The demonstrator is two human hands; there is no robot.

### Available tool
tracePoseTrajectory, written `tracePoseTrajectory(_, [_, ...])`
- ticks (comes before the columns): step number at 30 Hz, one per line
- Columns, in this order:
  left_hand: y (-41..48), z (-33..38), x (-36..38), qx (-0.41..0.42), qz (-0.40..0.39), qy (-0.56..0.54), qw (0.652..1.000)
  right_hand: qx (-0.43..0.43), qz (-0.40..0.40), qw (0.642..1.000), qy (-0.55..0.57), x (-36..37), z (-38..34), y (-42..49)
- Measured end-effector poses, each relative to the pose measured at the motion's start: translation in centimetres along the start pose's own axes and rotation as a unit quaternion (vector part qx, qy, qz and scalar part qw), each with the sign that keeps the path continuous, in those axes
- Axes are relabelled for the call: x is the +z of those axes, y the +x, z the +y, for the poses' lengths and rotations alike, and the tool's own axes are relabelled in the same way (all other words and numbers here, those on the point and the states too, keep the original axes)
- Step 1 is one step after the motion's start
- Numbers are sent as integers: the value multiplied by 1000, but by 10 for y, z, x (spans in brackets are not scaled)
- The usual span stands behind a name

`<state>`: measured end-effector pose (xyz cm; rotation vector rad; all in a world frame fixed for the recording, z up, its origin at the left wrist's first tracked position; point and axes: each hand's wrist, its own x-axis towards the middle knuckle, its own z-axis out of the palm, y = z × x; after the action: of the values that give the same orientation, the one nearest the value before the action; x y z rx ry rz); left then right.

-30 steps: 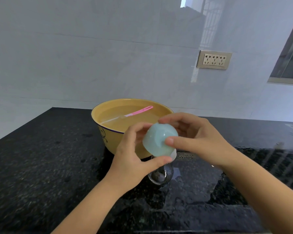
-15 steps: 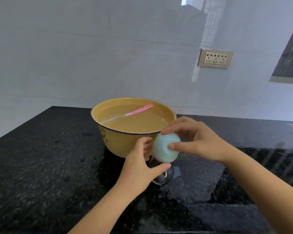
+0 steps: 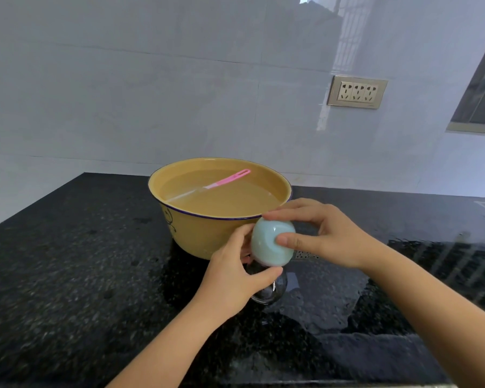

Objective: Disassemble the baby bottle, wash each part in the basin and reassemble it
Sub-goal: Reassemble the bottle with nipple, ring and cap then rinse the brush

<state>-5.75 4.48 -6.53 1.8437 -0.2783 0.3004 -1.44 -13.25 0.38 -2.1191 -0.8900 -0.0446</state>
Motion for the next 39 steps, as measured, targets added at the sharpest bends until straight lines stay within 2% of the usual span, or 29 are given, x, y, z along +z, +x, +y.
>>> tracePoseTrajectory(14, [-8, -3, -40, -12, -12, 21, 1000, 1, 68, 997, 28, 7, -16, 22])
tracePoseTrajectory(20, [-3, 10, -58, -30, -45, 75, 996, 23, 60, 998, 2, 6, -18, 54])
tracePoseTrajectory(24, [6, 30, -87, -36, -38, 127, 990, 46, 56, 997, -17, 3, -13, 80])
tracePoseTrajectory(27, [25, 43, -107, -23, -9, 171, 985, 62, 35, 995, -75, 5, -6, 101])
tracePoseTrajectory(31, [62, 47, -123, -9, 18, 172, 985, 81, 9, 983, -162, 11, 5, 127])
tracePoseTrajectory(34, [89, 40, -127, -11, 1, 234, 972, 92, -17, 970, -225, 16, 12, 138])
tracePoseTrajectory(39, [130, 22, -127, -28, -37, 359, 932, 110, 4, 955, -275, 25, 25, 141])
